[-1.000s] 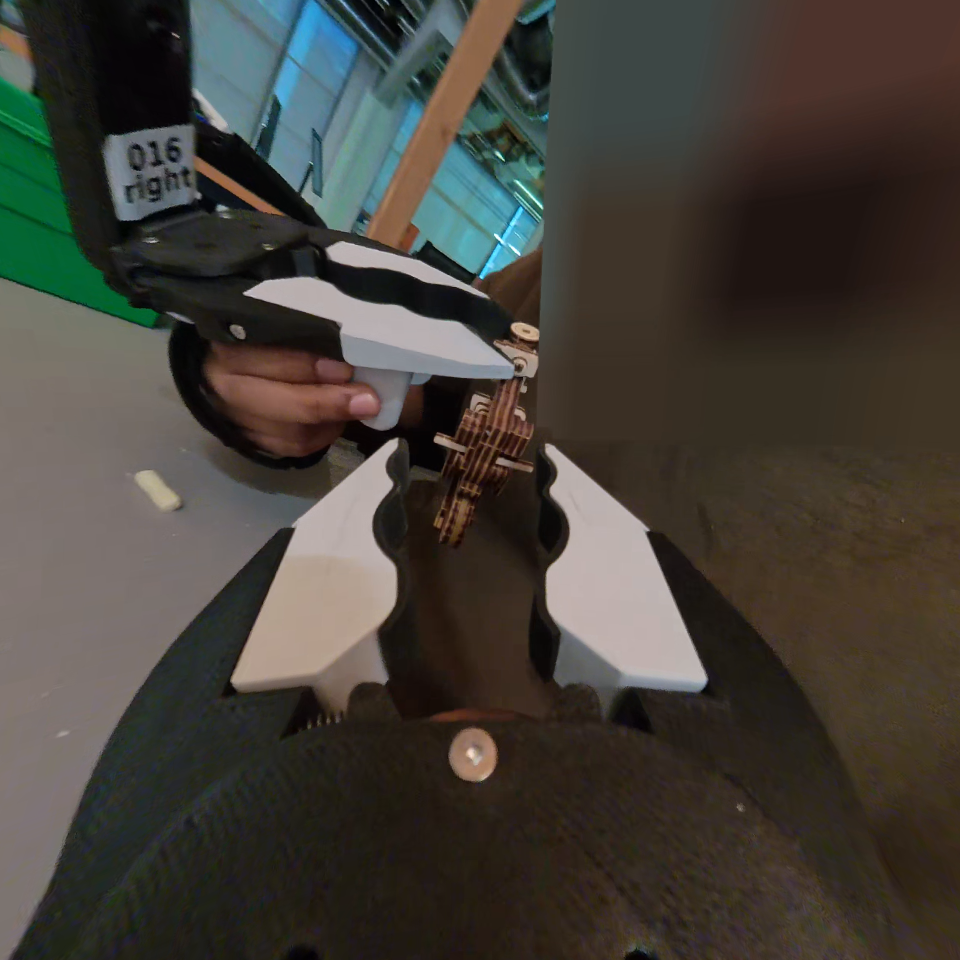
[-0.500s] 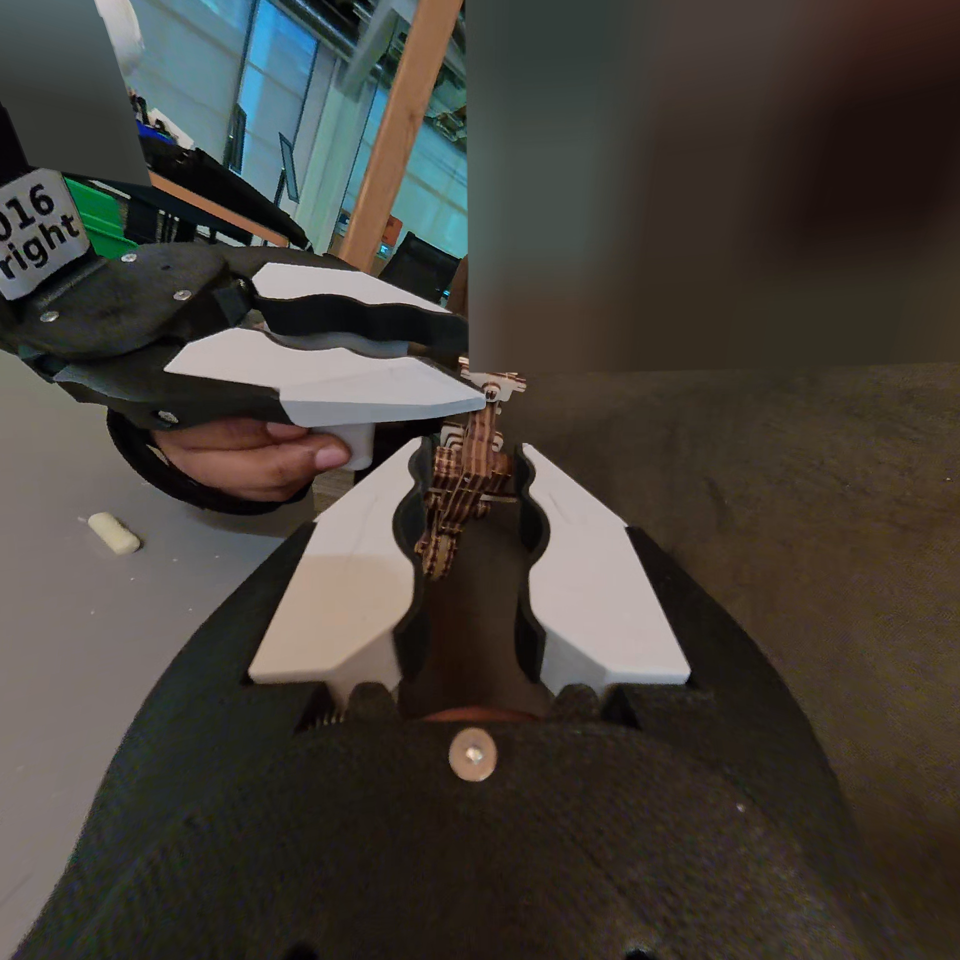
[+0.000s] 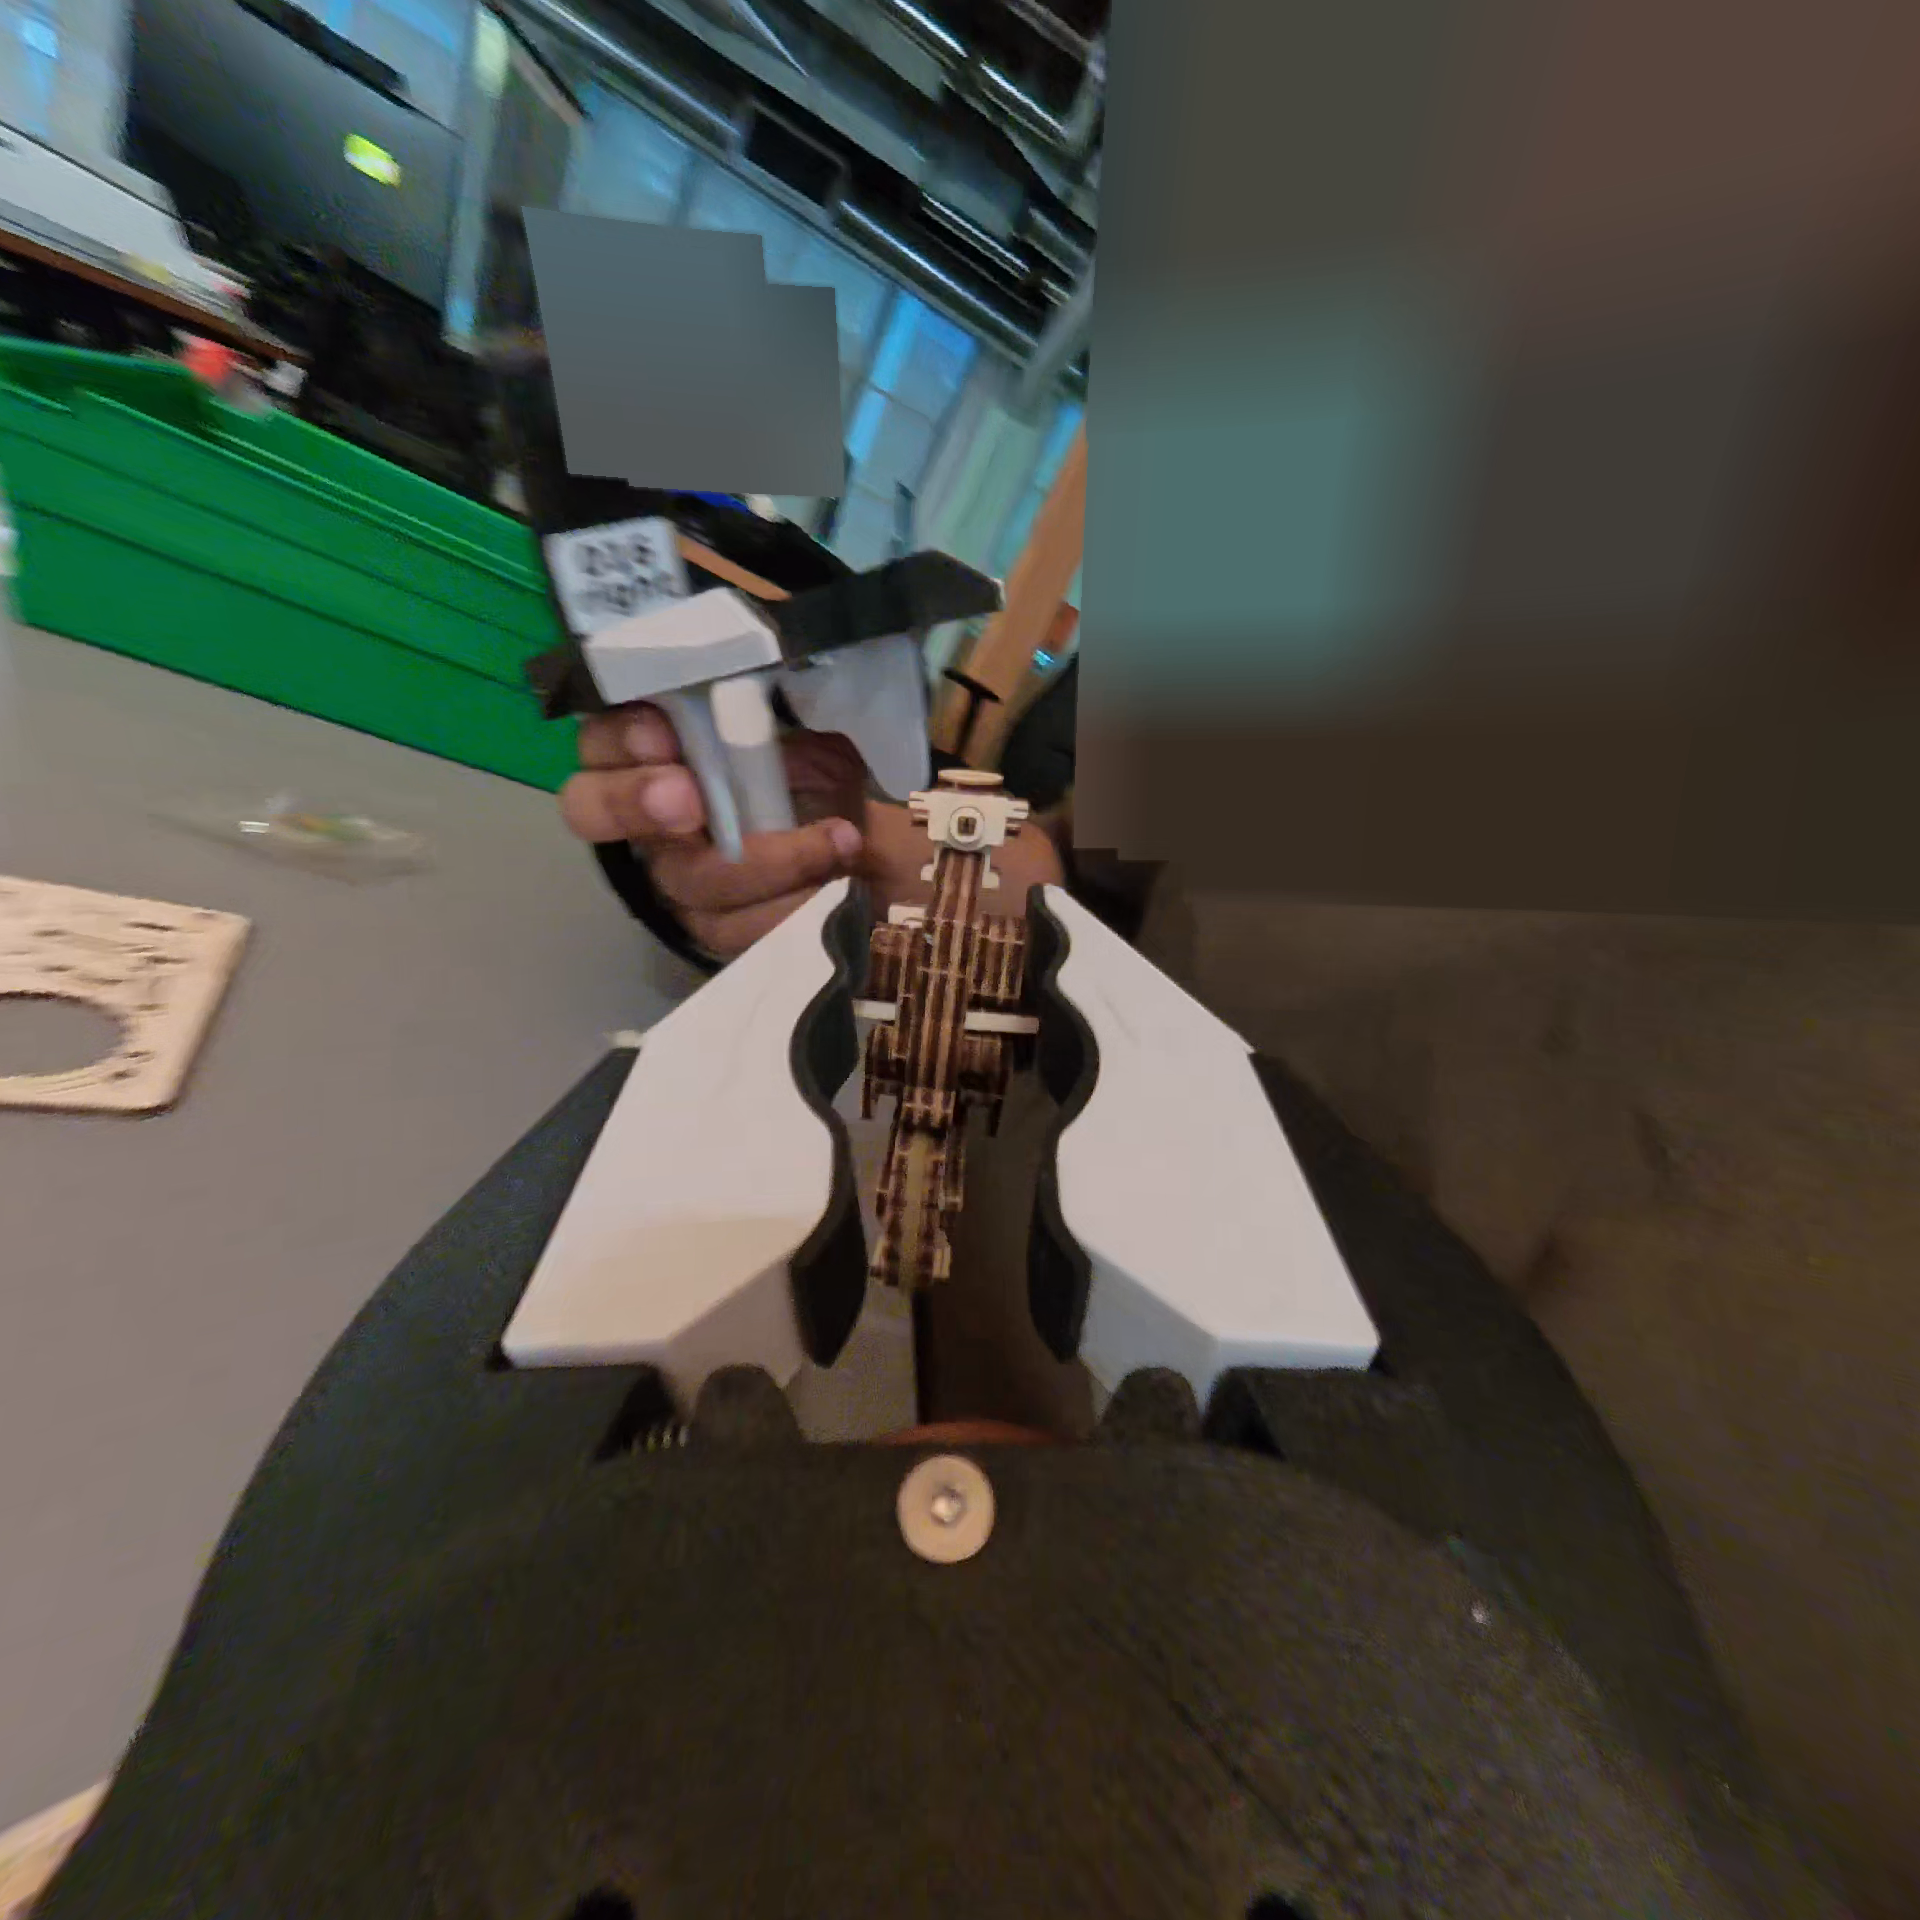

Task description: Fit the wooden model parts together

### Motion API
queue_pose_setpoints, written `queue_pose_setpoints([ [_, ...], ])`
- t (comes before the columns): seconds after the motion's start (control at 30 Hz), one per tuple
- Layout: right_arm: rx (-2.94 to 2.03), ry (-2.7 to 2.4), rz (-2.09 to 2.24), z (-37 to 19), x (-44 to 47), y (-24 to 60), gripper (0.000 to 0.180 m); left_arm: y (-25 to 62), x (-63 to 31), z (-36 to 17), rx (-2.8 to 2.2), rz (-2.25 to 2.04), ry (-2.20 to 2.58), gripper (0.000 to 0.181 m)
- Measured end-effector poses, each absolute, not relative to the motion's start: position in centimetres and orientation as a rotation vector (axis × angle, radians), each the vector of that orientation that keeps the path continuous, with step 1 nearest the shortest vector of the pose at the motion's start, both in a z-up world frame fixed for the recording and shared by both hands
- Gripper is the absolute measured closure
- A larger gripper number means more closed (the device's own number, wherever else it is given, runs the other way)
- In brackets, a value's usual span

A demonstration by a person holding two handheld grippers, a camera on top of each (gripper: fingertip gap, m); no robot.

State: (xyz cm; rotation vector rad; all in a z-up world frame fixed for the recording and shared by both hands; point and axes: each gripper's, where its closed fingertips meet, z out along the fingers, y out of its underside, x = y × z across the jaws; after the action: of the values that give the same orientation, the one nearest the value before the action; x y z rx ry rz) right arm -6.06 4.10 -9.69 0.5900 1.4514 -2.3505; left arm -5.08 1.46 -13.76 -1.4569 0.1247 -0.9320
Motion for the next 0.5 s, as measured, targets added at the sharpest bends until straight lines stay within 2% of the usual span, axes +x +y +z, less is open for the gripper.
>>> queue_pose_setpoints([
  [0.1, 0.792, 1.508, -2.479, -10.5, -8.6, 6.0, 0.139, 2.4, -8.5, -14.0, -1.451, -0.847, -0.049, 0.154],
  [0.23, 1.094, 1.681, -2.445, -13.5, -11.3, 7.2, 0.144, 3.0, -11.1, -14.6, -1.453, -0.785, -0.195, 0.154],
  [0.5, 1.087, 1.946, -2.376, -14.8, -10.8, 5.2, 0.152, 3.2, -11.8, -14.8, -1.445, -0.764, -0.241, 0.154],
])
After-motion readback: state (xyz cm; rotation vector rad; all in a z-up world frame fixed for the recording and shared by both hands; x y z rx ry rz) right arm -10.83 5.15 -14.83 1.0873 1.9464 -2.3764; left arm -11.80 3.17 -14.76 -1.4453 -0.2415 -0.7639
